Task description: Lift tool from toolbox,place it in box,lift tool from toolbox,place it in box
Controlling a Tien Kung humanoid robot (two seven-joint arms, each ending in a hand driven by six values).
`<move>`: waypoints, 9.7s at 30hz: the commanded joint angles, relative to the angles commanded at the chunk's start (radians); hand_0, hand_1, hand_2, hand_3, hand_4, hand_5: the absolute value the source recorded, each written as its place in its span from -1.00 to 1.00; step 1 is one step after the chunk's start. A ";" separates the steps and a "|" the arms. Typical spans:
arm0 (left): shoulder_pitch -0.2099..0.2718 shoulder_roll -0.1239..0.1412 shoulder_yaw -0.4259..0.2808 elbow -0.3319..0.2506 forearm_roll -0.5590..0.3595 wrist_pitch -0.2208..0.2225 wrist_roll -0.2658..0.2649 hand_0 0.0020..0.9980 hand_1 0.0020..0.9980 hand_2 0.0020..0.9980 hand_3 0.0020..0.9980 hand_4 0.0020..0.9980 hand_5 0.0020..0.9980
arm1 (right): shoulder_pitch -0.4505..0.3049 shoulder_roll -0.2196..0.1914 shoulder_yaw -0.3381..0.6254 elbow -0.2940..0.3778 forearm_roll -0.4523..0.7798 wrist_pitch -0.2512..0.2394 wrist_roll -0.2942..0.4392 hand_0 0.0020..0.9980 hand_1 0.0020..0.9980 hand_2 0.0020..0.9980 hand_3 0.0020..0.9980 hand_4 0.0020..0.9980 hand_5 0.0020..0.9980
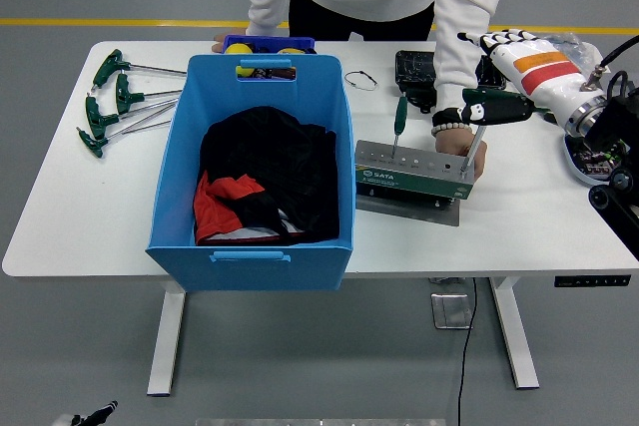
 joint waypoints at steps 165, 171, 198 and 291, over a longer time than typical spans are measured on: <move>0.004 0.032 -0.098 0.001 0.118 -0.001 0.019 0.41 0.43 0.48 0.47 0.49 0.39 | 0.386 0.087 -0.557 0.428 0.154 -0.081 -0.026 -0.92 -0.98 -0.84 -0.83 0.84 0.21; 0.002 0.034 -0.122 0.001 0.146 0.003 0.020 0.40 0.42 0.47 0.47 0.49 0.38 | 0.411 0.100 -0.618 0.411 0.209 0.070 -0.011 -0.19 -0.55 -0.34 -0.21 1.00 0.49; -0.008 0.033 -0.166 0.001 0.204 0.007 0.033 0.35 0.41 0.47 0.47 0.49 0.37 | 0.451 0.176 -0.582 0.267 0.218 0.069 0.005 0.53 0.38 0.49 0.41 1.00 0.51; -0.007 0.019 -0.092 0.001 0.140 -0.004 0.030 0.43 0.45 0.47 0.47 0.49 0.36 | 0.208 0.003 -0.456 0.074 0.128 -0.211 -0.041 0.51 0.45 0.59 0.24 1.00 0.52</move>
